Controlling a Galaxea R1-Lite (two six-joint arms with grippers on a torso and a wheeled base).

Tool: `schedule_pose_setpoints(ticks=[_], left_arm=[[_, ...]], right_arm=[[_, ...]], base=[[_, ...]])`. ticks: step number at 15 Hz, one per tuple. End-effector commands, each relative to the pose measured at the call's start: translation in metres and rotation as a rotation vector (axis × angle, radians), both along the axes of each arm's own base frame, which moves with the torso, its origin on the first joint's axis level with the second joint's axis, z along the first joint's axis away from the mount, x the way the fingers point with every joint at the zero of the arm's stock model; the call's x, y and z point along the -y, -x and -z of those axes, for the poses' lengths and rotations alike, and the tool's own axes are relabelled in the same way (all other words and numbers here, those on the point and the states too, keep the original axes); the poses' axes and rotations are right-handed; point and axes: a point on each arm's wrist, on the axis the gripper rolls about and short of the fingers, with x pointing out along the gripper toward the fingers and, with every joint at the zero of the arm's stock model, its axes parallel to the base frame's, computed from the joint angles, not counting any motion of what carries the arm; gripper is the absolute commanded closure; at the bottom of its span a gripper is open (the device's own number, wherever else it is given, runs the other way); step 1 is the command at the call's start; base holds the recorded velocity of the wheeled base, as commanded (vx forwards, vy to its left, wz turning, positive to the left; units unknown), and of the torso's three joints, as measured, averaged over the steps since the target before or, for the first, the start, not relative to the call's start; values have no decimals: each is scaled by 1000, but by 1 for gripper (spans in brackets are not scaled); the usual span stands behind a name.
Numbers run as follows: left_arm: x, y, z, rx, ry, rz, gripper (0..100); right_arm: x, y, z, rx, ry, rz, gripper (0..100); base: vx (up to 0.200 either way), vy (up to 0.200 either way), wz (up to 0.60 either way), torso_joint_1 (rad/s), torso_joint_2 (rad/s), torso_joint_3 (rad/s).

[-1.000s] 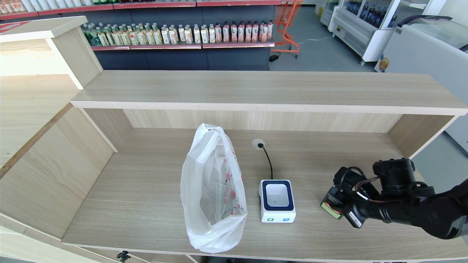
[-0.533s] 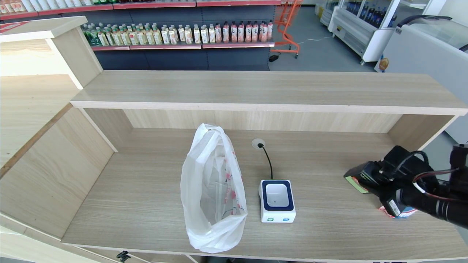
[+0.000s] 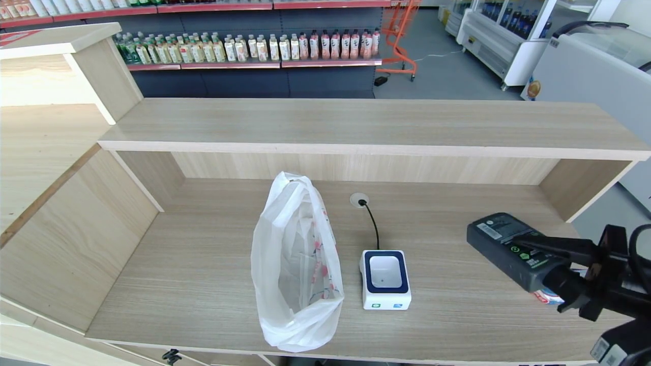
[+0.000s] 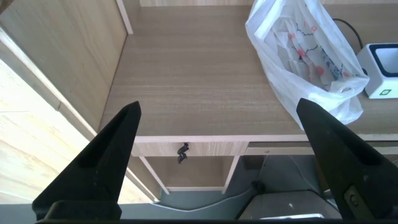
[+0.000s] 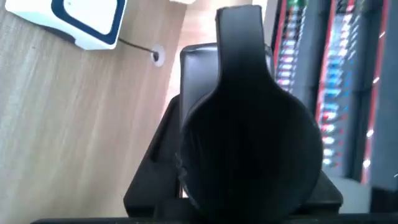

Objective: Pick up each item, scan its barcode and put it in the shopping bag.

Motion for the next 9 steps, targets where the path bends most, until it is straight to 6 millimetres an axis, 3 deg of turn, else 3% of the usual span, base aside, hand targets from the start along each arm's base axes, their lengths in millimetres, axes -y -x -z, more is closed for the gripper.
schedule_pose_setpoints(ticks=[1,4,8,9], left_arm=[[0,0,0,1,0,0,0],[0,0,0,1,0,0,0],[0,0,0,1,0,0,0],[0,0,0,1,0,0,0]], right_arm=[[-7,5,4,197,76,-324,100],[-13,5,28,226,138,-463,100],[-49,3,49,241,162,-701,100],[-50,2,50,247,164,-709,100]], base=[[0,0,0,0,0,0],[0,0,0,0,0,0],[0,0,0,0,0,0],[0,0,0,0,0,0]])
